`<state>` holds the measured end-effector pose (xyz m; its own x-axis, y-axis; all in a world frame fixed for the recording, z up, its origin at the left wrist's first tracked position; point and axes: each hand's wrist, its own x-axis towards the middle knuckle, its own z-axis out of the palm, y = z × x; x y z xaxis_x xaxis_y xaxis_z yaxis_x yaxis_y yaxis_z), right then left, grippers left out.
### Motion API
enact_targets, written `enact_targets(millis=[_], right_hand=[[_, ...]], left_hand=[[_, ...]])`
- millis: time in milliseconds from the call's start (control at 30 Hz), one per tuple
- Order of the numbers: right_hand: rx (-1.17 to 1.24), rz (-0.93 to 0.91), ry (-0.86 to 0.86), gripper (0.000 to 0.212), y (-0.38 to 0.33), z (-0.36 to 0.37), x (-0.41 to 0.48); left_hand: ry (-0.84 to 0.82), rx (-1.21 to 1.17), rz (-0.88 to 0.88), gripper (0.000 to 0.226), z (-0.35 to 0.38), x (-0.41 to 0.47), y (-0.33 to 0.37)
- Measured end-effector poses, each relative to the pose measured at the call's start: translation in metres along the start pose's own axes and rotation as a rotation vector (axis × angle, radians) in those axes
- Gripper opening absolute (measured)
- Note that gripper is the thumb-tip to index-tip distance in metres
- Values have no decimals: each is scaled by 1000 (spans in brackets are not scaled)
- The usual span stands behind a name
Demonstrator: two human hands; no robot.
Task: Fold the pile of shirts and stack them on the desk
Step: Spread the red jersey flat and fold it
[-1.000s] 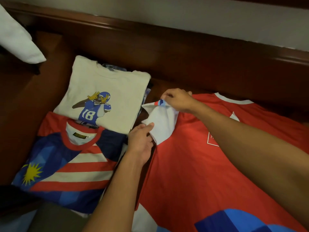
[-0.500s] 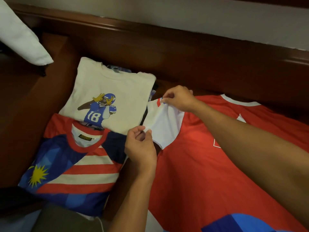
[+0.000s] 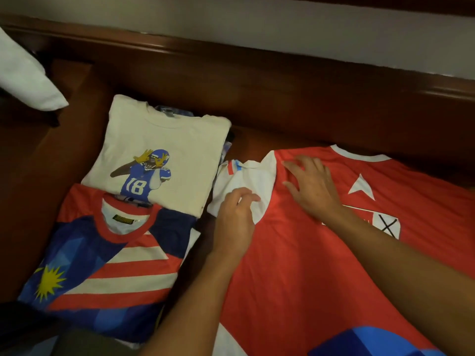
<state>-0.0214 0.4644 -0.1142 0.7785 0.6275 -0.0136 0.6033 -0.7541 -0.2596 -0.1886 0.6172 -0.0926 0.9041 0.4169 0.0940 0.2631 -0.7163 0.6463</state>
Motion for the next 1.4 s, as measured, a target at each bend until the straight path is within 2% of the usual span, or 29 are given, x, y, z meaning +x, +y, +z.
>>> enact_targets(millis=[67, 133, 233, 300, 433, 533, 600, 667, 767, 833, 900, 1000, 1100, 1167, 1233, 1300, 1400], right_hand=[[-70, 68, -79, 58, 21, 1, -16], [-79, 106, -120, 64, 40, 3, -25], [-36, 145, -96, 64, 59, 2, -35], [29, 203, 25, 59, 69, -8, -44], [73, 395, 327, 43, 114, -36, -83], [-30, 591, 396, 40, 166, -60, -126], [-104, 755, 368, 42, 205, -76, -155], [-159, 943, 289, 42, 244, -89, -181], [-153, 1159, 137, 54, 286, -98, -211], [-130, 1161, 79, 47, 301, -101, -223], [-71, 1078, 82, 31, 315, -104, -229], [79, 1029, 176, 28, 331, -122, -230], [106, 967, 330, 25, 348, -143, -224], [103, 942, 344, 34, 356, -144, -219], [56, 893, 246, 46, 367, -133, -220], [26, 921, 177, 51, 380, -118, -224], [-64, 987, 238, 54, 359, -117, -223]], left_hand=[[-164, 132, -1, 38, 3, 20, -10], [-284, 323, -58, 50, 5, 30, -16], [-313, 492, -155, 61, 7, 33, -9], [-291, 490, -166, 58, 9, 35, -1], [-167, 378, 119, 28, 23, 42, 6], [-182, 348, 217, 24, 35, 52, 14], [-218, 397, 229, 40, 45, 58, 20], [-320, 477, 193, 58, 55, 61, 23], [-459, 550, 111, 77, 68, 61, 20], [-474, 564, 85, 80, 73, 60, 21], [-478, 567, 84, 80, 76, 60, 26], [-500, 576, 117, 80, 79, 62, 35], [-502, 546, 89, 81, 83, 68, 42], [-501, 541, 35, 81, 85, 71, 43], [-486, 536, 10, 82, 86, 72, 44], [-451, 520, 0, 85, 85, 70, 45], [-452, 562, 39, 86, 86, 64, 42]])
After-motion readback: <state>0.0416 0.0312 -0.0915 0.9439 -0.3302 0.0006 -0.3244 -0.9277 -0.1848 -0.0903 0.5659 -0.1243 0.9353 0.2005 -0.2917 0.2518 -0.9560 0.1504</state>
